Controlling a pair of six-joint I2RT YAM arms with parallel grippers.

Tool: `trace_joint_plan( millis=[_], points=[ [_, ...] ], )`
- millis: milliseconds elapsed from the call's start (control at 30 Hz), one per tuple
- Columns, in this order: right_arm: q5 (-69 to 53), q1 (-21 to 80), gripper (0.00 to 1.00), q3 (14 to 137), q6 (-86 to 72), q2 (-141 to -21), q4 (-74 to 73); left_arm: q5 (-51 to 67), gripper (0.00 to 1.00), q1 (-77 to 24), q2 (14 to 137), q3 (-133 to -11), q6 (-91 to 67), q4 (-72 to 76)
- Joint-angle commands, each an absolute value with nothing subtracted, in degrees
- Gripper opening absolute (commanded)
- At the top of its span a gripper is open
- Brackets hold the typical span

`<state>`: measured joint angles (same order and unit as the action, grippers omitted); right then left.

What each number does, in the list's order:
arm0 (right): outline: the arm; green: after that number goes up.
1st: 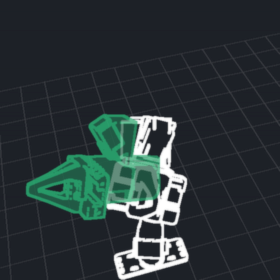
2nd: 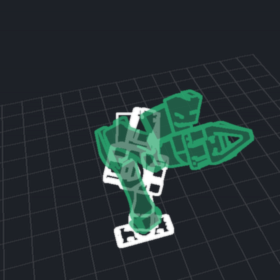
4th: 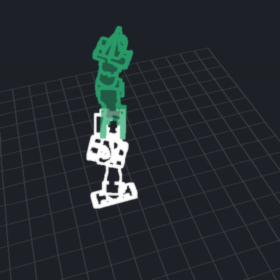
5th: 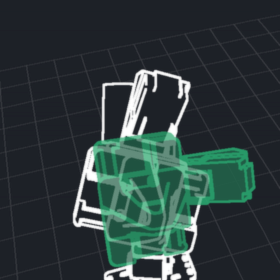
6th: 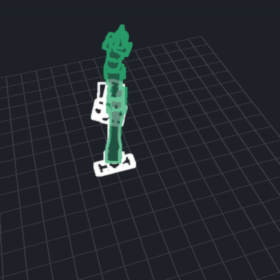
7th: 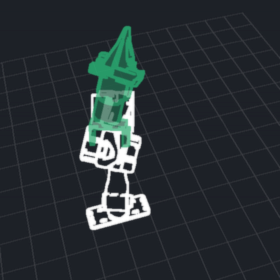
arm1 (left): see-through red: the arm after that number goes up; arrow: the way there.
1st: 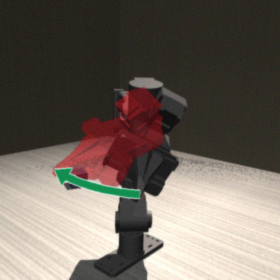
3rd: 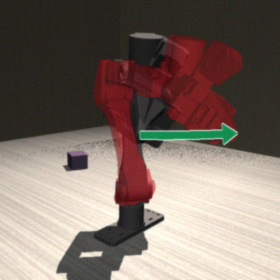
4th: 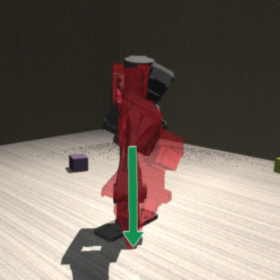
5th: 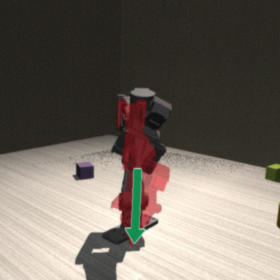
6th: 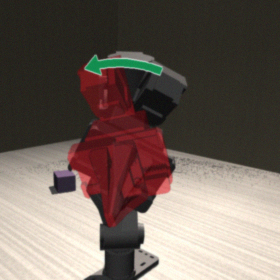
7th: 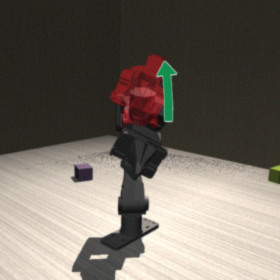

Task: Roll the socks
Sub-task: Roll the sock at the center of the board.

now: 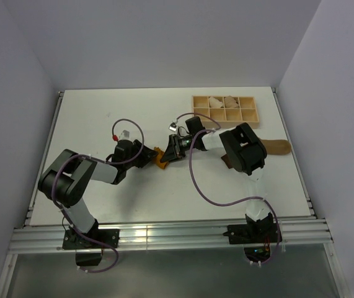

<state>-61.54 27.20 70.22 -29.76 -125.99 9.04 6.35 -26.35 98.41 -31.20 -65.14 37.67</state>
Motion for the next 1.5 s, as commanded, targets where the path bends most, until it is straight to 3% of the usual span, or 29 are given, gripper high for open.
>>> trace_joint_plan(
  millis=[0, 167, 367, 567, 767, 1133, 1467],
  points=[
    [-55.9, 27.6, 0.15, 69.3, -27.3, -127.7, 2.3, 5.5, 0.38, -27.2, 99.6, -32.5, -63.8, 34.8],
    [-49.1, 27.6, 0.26, 67.9, -22.6, -122.2, 0.4, 4.8, 0.16, -27.2, 99.1, -33.8, -62.2, 30.9],
    [-33.9, 27.9, 0.50, 65.3, -16.8, -110.9, -3.2, 4.0, 0.01, -27.2, 98.2, -37.1, -60.1, 24.4],
    [-18.8, 30.9, 0.56, 59.4, -9.1, -98.7, -2.6, 3.6, 0.01, -27.3, 97.3, -40.2, -58.9, 17.0],
    [-1.7, 41.4, 0.60, 56.3, 1.0, -92.5, 2.9, 3.6, 0.00, -27.3, 96.7, -42.5, -58.4, 11.5],
    [14.4, 53.8, 0.65, 59.0, 10.5, -98.0, 6.9, 2.5, 0.00, -27.3, 94.9, -45.4, -58.5, 4.7],
    [17.5, 58.6, 0.67, 58.0, 12.3, -103.4, 12.7, 3.3, 0.00, -27.3, 94.8, -46.5, -58.9, 3.4]
  ],
)
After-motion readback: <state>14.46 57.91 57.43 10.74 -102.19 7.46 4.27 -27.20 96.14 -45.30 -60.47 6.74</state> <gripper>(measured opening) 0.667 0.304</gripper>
